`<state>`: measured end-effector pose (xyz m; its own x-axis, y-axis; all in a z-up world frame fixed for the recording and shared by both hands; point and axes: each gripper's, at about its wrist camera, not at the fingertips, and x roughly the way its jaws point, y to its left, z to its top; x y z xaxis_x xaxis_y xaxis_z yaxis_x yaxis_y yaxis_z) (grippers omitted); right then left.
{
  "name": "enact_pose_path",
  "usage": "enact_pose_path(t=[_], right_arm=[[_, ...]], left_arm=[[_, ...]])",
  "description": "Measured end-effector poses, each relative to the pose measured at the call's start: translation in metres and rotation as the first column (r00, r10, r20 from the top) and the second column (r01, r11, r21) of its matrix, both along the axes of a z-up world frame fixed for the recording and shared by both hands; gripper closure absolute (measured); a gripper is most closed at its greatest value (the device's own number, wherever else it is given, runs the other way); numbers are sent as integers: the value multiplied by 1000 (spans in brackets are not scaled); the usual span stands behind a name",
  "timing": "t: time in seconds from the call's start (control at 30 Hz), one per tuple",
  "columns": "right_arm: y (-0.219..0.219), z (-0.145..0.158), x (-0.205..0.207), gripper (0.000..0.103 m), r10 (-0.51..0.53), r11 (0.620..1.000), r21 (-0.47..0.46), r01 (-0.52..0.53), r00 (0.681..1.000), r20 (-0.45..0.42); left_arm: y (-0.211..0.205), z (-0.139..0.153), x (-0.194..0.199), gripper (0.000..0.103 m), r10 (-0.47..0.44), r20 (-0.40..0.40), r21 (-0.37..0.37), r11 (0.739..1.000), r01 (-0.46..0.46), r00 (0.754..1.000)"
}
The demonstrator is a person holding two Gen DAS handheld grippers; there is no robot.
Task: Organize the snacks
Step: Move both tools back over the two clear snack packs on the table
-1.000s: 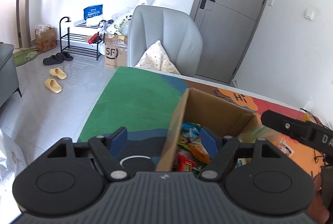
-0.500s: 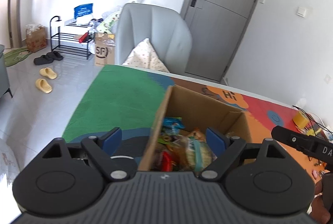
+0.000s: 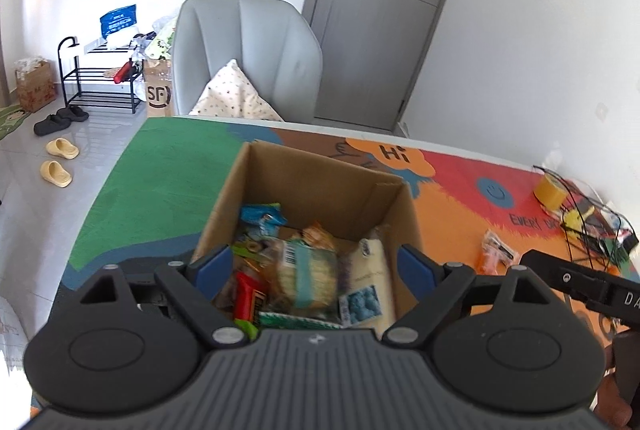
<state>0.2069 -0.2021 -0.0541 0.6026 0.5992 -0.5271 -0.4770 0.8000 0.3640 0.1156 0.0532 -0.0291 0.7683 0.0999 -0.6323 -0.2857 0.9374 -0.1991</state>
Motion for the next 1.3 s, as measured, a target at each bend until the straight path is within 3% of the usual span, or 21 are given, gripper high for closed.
enact_pose_path(t=[0.4, 0.97, 1.3], right_arm=[[-42, -12, -2, 0, -56, 998, 11, 57, 998, -30], [-102, -24, 8, 1, -160, 987, 26, 161, 987, -35], [-120, -36, 27, 19, -183, 982, 34, 185, 982, -47]], left_arm=[[-40, -1, 8, 15, -92, -39, -9, 996, 92, 995], [-102, 1, 40, 15, -181, 7, 21, 983, 181, 983], [-136, -7, 69, 18, -229, 26, 31, 973, 228, 973]])
